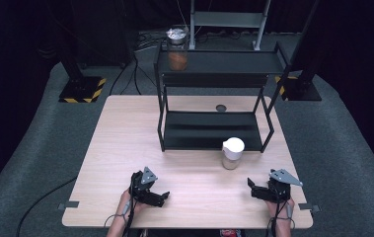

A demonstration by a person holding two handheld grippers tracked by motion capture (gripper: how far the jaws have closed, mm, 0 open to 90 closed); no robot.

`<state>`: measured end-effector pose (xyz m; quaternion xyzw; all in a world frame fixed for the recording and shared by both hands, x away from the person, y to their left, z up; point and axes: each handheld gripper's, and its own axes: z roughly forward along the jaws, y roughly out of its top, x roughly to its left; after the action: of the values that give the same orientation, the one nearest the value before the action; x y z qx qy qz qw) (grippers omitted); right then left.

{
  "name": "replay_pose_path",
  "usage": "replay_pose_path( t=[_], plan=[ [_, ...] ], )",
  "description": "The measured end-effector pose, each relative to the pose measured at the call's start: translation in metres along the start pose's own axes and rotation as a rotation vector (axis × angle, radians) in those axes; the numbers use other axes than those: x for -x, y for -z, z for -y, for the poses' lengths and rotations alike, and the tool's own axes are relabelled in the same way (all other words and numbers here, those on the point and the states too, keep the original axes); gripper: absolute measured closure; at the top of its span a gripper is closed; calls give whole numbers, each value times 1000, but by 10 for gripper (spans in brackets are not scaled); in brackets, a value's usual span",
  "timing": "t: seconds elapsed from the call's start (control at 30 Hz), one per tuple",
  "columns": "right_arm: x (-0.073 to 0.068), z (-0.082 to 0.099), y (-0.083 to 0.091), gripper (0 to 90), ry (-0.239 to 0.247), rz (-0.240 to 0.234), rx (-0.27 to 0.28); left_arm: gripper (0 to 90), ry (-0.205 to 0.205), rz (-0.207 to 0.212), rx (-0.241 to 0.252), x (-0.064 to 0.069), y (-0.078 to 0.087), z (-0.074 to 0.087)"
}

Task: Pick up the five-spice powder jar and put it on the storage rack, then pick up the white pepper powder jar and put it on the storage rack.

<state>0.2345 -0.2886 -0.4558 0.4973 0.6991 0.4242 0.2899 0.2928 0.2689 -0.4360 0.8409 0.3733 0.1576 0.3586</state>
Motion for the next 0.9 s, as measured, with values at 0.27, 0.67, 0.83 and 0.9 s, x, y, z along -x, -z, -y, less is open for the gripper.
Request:
replay_pose_path(
  t=[0.27, 0.67, 0.83, 0.9],
  plan=[
    [-2, 2, 1, 0, 2, 9, 12, 0, 2, -2, 1, 0, 0, 0],
    [-5, 1, 1, 0, 18, 18, 5, 0, 7, -7, 1, 1, 0, 1],
    [-10, 1, 2, 0, 25, 36, 3, 0, 10, -9, 1, 2, 0, 1],
    [-11, 1, 2, 0, 25, 41, -2, 0, 10, -10, 1, 2, 0, 1]
  ],
)
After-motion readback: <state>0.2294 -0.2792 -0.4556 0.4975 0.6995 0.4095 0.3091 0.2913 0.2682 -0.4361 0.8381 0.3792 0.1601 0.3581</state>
